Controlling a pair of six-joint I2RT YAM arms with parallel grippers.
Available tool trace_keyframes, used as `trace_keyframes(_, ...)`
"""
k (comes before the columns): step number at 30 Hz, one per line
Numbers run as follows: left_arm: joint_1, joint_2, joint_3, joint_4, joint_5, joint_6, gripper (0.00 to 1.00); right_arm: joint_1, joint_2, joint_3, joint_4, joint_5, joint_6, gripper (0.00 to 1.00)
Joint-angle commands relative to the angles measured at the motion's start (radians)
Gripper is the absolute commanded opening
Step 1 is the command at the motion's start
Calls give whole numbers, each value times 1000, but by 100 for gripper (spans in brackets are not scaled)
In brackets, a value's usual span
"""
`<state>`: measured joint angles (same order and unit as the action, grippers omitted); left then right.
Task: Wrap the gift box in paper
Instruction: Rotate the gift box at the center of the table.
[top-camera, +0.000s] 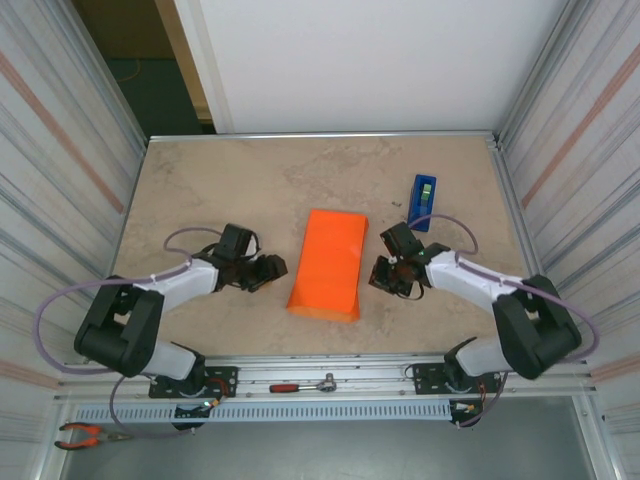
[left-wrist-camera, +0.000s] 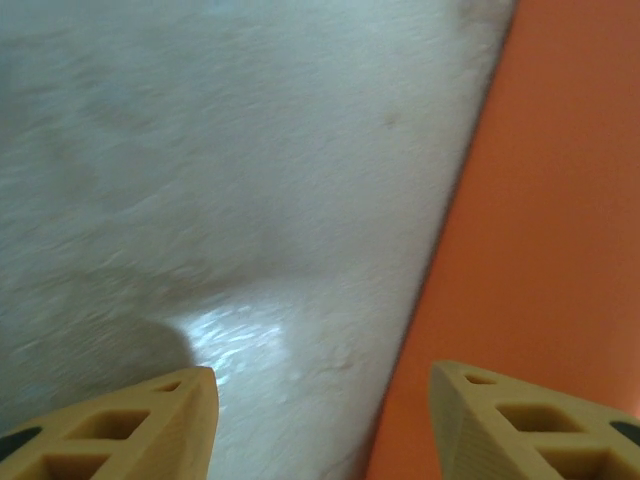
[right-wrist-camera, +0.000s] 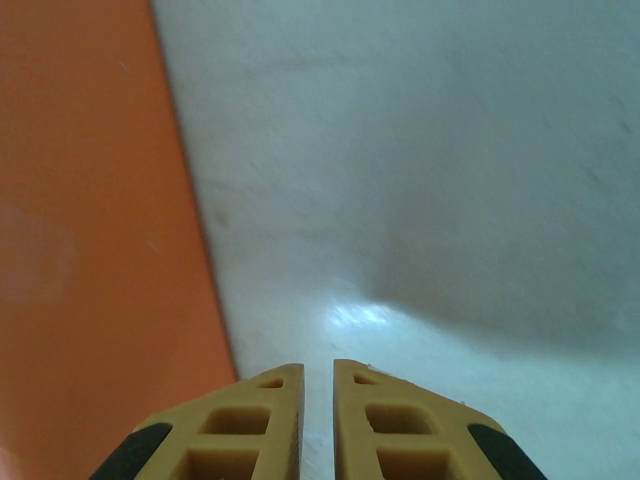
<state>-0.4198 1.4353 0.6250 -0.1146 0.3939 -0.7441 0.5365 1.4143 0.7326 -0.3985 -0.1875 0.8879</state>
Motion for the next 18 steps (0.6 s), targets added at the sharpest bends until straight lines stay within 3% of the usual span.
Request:
trace_keyframes(1,-18,42,89,21,20,57,59,-12,81,130,36,-64,-85,15)
trace_keyframes(10,-47,147,216,43,4,81,62,-38,317,384,58,-152,-133,15)
trace_keyframes(18,-10,24,178,-95,-126,104,62,-129,149,210,36,-138,-198,14)
